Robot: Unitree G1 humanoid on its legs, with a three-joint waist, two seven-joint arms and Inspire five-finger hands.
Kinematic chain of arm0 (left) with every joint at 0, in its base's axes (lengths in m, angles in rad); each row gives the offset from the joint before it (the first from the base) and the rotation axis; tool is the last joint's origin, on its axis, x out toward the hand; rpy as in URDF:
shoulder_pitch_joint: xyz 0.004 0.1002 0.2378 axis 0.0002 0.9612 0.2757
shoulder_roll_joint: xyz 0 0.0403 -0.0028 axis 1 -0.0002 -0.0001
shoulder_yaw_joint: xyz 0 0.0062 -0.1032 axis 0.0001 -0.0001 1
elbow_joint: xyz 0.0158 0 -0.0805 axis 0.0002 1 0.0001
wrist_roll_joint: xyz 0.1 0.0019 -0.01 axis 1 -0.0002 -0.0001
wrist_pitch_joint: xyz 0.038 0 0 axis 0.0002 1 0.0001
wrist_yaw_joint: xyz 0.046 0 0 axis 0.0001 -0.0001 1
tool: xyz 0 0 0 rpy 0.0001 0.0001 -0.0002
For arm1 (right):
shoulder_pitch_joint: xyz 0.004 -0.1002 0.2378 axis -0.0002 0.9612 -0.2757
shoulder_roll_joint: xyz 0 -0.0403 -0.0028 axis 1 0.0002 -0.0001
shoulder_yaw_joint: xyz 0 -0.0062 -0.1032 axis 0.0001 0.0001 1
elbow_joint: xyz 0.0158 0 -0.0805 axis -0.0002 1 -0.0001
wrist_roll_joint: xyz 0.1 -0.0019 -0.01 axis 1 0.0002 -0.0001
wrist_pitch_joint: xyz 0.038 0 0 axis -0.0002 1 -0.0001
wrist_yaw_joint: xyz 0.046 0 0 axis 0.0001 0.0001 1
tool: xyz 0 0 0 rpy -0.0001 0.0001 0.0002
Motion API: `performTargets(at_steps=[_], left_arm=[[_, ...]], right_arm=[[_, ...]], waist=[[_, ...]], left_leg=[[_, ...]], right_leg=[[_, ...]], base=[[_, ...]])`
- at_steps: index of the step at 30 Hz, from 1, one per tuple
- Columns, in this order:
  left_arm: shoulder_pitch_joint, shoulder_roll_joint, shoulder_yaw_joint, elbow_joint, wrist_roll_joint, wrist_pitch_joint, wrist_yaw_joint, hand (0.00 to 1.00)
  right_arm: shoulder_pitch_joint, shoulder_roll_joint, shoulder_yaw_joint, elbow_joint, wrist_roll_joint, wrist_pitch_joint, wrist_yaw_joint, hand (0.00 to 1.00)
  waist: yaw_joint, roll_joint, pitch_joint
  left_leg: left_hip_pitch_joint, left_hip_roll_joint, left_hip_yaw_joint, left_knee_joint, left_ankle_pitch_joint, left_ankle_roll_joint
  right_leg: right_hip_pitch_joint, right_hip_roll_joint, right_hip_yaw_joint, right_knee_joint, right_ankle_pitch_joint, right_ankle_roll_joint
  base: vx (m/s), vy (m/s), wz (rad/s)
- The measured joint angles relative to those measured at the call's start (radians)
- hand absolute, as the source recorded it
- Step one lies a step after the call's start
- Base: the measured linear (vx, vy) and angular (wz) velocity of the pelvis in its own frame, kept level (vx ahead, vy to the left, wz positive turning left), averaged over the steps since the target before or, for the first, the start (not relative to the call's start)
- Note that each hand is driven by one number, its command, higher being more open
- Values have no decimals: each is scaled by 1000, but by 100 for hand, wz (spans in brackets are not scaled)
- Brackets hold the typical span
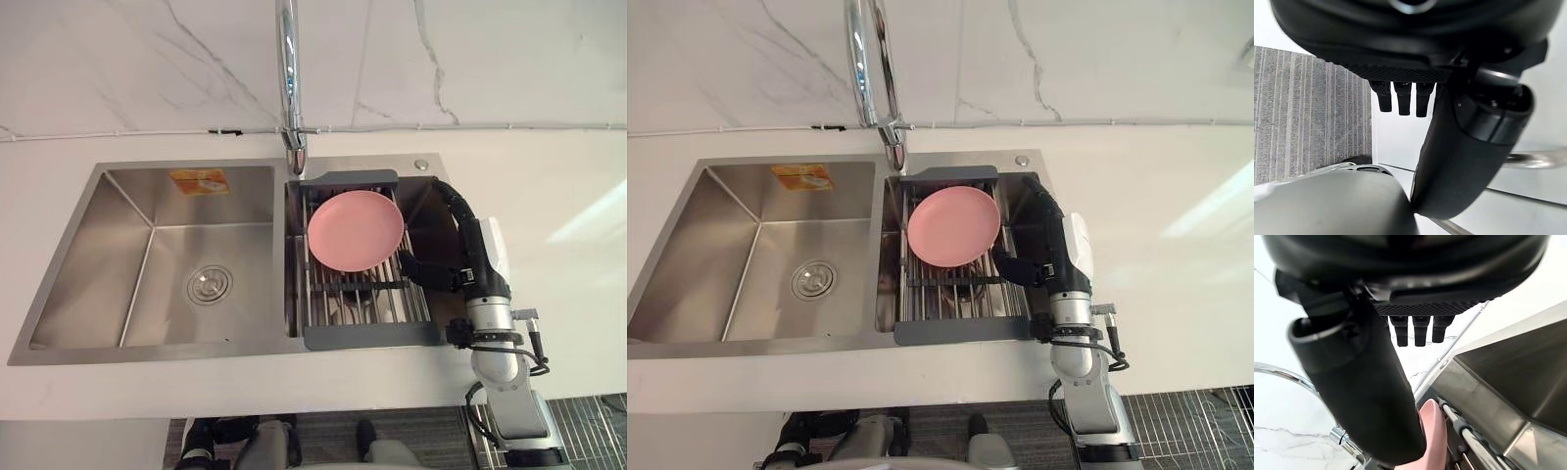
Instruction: Walk over to the sink, pick up the cup, carry it to the dishwasher, place the cup inside the dishwasher, then close the dishwasher door
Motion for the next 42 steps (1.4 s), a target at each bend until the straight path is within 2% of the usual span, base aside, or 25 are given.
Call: performTargets(at_steps=[6, 11, 15, 23, 28, 32, 33, 42], left_arm=[[-6, -16, 37, 54, -20, -14, -6, 90], [-11, -15, 38, 83, -20, -15, -7, 90], [-11, -12, 38, 86, -20, -16, -9, 90], [-14, -12, 37, 86, -20, -17, -9, 90], [-22, -7, 37, 80, -20, -24, -8, 90], [-34, -9, 37, 75, -23, -29, -5, 90], [-40, -9, 36, 75, -29, -29, -5, 90], [-59, -7, 37, 67, -59, -31, -2, 90]], right_arm=[[-1, -65, 0, 16, -47, 1, 1, 90], [-1, -113, 4, 22, -84, 0, 8, 90], [-3, -149, 29, 65, -122, -3, 28, 90], [-62, -204, 94, 150, -146, -4, 70, 90], [-125, -222, 127, 187, -186, -2, 70, 90], [-186, -203, 137, 249, -233, 28, 34, 90], [-211, -195, 138, 264, -237, 39, 21, 30], [-322, -178, 146, 308, -257, 68, -60, 30]], waist=[[14, -1, -16], [14, -3, -16], [16, -15, -22], [16, -19, -19], [23, -27, 2], [31, -24, 27], [37, -24, 32], [40, -25, 79]], left_leg=[[78, -9, -27, -130, 73, -11], [119, -11, -27, -197, 104, -19], [119, -12, -27, -197, 105, -20], [111, -19, -47, -197, 103, -21], [103, -20, -49, -197, 102, -21], [82, -21, -55, -197, 103, -19], [73, -22, -58, -197, 104, -16], [49, -29, -74, -197, 107, -13]], right_leg=[[29, 4, -63, -6, 0, 1], [37, -2, -102, -7, -7, 8], [40, -15, -150, -7, -8, 7], [48, -21, -175, -21, -2, 16], [44, -20, -179, -27, -2, 15], [26, -21, -185, -28, 1, 11], [19, -21, -189, -28, 1, 11], [6, -24, -206, -26, 2, 11]], base=[[-15, -50, 13], [-44, 4, -1], [-20, 14, 0], [25, -3, 7], [0, 0, 0], [20, -3, 4], [12, -4, 6], [26, -3, 5]])
